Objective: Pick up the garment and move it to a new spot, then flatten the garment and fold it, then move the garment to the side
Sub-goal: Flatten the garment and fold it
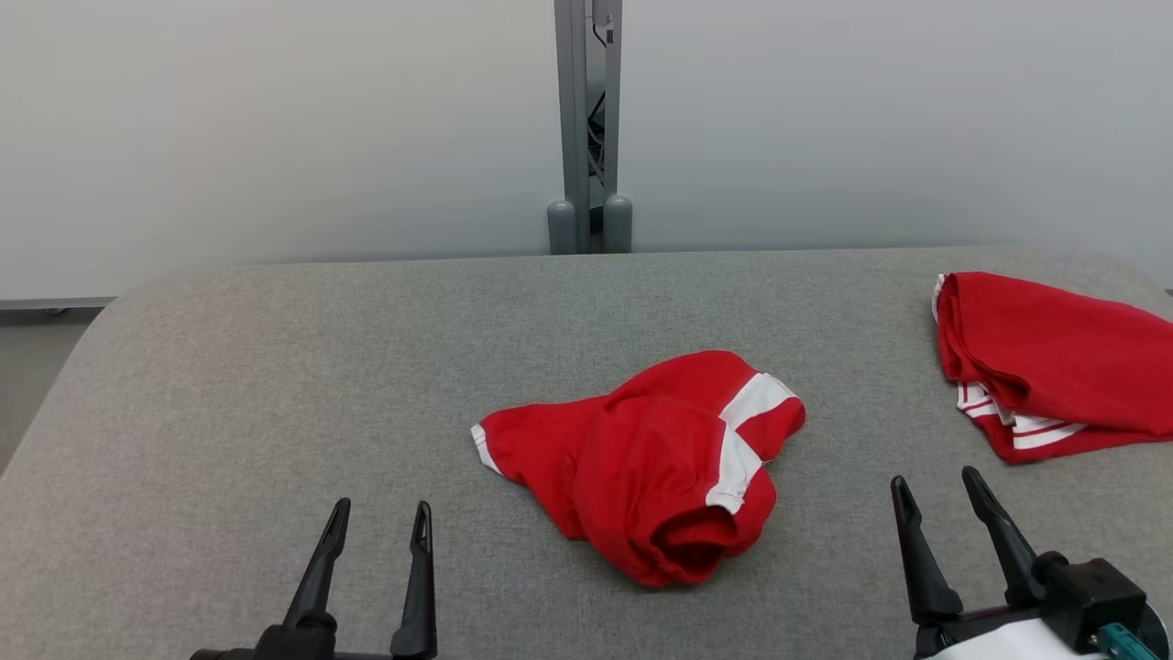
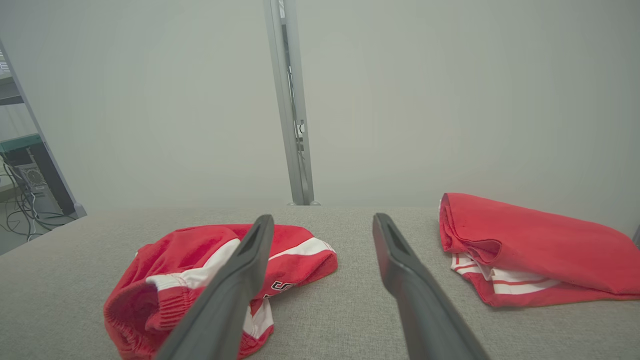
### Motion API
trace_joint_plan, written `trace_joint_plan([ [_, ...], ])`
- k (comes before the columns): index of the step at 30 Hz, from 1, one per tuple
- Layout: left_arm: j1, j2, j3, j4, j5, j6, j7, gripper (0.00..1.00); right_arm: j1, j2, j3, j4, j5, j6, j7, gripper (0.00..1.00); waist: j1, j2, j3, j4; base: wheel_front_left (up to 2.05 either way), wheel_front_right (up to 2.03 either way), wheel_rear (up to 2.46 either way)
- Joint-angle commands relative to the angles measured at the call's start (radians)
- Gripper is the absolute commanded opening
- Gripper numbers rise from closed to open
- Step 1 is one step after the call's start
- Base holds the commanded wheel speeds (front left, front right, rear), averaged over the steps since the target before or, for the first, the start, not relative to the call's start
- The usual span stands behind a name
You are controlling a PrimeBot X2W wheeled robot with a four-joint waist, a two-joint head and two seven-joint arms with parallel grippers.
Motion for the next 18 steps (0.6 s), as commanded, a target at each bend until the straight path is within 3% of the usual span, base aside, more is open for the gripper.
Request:
trace_joint_plan([
  [1, -0.017, 0.002, 0.004, 0.004, -0.002, 0.001, -0.004, 1.00, 0.010, -0.005, -0.001, -0.003, -0.002, 0.000, -0.001, 1.00, 0.0000, -0.0001, 0.000, -0.002, 0.00, 0.00, 0.00],
  [10, -0.023, 0.001, -0.009, 0.030, -0.018, 0.002, -0.004, 1.00, 0.009, -0.005, -0.004, -0.004, 0.001, 0.000, -0.001, 1.00, 0.0000, -0.0001, 0.003, -0.009, 0.00, 0.00, 0.00],
  [18, -0.039, 0.001, -0.039, 0.069, -0.071, -0.030, -0.004, 1.00, 0.001, -0.005, -0.002, -0.006, -0.003, 0.000, -0.001, 1.00, 0.0000, -0.0001, 0.009, -0.023, 0.00, 0.00, 0.00],
])
